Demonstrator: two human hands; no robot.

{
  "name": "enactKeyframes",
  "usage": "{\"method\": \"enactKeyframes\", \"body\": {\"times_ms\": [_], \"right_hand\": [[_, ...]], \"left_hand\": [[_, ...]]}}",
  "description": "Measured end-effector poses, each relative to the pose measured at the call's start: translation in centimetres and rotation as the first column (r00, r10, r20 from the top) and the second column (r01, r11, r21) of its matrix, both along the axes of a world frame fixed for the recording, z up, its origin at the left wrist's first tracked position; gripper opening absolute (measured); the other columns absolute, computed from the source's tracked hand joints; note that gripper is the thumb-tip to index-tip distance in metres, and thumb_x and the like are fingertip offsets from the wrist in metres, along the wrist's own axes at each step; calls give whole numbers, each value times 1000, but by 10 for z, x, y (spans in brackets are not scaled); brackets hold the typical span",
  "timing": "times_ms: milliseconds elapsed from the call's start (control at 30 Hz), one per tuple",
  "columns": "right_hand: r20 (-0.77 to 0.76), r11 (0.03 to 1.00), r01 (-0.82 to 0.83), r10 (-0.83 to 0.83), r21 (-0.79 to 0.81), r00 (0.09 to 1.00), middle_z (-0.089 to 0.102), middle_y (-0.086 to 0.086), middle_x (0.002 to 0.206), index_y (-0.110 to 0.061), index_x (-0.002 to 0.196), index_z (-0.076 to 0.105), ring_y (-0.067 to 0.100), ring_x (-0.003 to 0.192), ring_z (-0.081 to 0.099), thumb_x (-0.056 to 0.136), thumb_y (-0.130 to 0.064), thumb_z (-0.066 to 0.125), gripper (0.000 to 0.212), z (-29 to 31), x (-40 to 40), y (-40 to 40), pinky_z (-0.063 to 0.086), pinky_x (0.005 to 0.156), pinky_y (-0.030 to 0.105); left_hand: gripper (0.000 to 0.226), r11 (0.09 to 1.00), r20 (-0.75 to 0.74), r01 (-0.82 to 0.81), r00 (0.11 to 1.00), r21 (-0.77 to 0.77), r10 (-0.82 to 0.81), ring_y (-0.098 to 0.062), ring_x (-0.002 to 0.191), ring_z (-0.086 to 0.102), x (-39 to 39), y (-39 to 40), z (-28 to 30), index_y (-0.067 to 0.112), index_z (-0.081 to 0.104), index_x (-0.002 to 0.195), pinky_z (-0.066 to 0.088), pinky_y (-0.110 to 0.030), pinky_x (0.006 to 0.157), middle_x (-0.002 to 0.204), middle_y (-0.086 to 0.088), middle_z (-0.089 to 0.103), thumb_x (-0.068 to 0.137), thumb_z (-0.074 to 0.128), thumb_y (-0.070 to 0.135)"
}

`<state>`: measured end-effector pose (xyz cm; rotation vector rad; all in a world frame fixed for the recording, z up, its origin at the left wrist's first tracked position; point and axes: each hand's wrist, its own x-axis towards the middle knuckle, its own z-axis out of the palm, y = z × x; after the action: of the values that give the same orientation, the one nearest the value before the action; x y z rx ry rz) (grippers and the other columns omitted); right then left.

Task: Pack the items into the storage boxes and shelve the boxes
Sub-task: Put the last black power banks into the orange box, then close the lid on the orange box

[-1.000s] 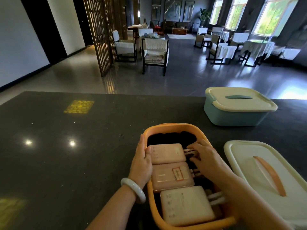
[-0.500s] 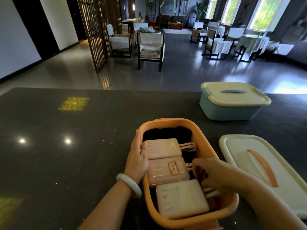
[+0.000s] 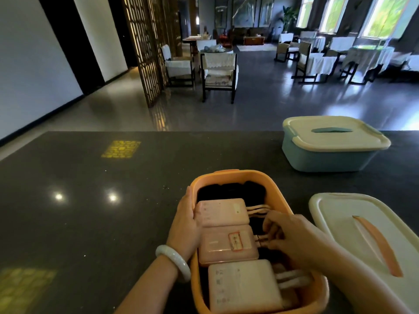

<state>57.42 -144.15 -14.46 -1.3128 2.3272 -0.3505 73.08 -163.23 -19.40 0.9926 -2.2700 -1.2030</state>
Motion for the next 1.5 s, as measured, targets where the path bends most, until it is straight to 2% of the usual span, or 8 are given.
{"method": "enactKeyframes", "body": {"times_ms": [133,233,300,433,800,1167,1367,1500], "right_hand": [[38,992,36,-32,-122,999,62,-18,88,-49,87,47,-17,80,57,84,-29,69,30,-2,-17,-1,47,58,8],[69,977,86,-74,-195,995,63,-21,87,-49,88,51,-21,83,54,82,-29,70,28,4,-38,6,46,57,6],[61,961,122,-110,-246,992,63,-20,85,-47,88,54,-17,81,56,80,-29,72,27,9,-58,20,46,58,7],[-21,953,214,-224,-214,974,59,-16,88,-46,95,50,-5,79,58,81,-30,72,31,13,-105,67,47,64,13],[-56,901,433,-432,12,900,53,-12,121,-34,122,53,4,103,53,83,-33,70,43,-36,-215,231,50,89,25],[-178,910,405,-387,82,905,21,-4,154,-29,144,37,22,138,19,86,-60,52,68,-107,-245,271,23,113,42],[-31,846,532,-533,-39,846,20,-8,154,-41,140,40,25,140,7,84,-54,60,61,-126,-240,268,14,116,49],[38,797,599,-598,-78,801,25,-8,151,-42,138,43,23,137,14,84,-48,64,58,-127,-236,269,22,113,48]], "left_hand": [[57,969,213,97,976,-228,-47,-14,136,30,-5,6,16,31,9,150,36,-23,101,158,-1,8,101,39,33],[60,902,448,186,894,-390,10,-24,147,-4,-26,24,30,18,11,152,12,-38,120,159,-5,-9,101,37,36],[60,862,474,242,881,-446,-3,-23,147,-4,-48,47,39,21,14,152,6,-38,121,160,-3,-7,100,34,42],[62,808,438,354,889,-471,-134,-23,147,-4,-111,108,51,24,15,152,3,-41,121,160,1,-4,99,37,45],[63,701,763,644,607,-307,-223,-29,147,-9,-245,234,11,14,7,153,-1,-48,119,161,-8,-4,100,35,36],[88,950,776,243,630,-198,1,-29,147,6,-246,253,-42,4,5,151,13,-41,120,159,-12,6,93,37,61],[62,996,508,-85,859,26,60,-25,140,20,-240,250,-35,17,42,141,27,-40,114,150,-3,22,87,65,38],[70,911,248,-201,962,360,114,-28,127,43,-236,247,-28,23,39,144,39,-50,105,143,-5,38,82,71,24]]}}
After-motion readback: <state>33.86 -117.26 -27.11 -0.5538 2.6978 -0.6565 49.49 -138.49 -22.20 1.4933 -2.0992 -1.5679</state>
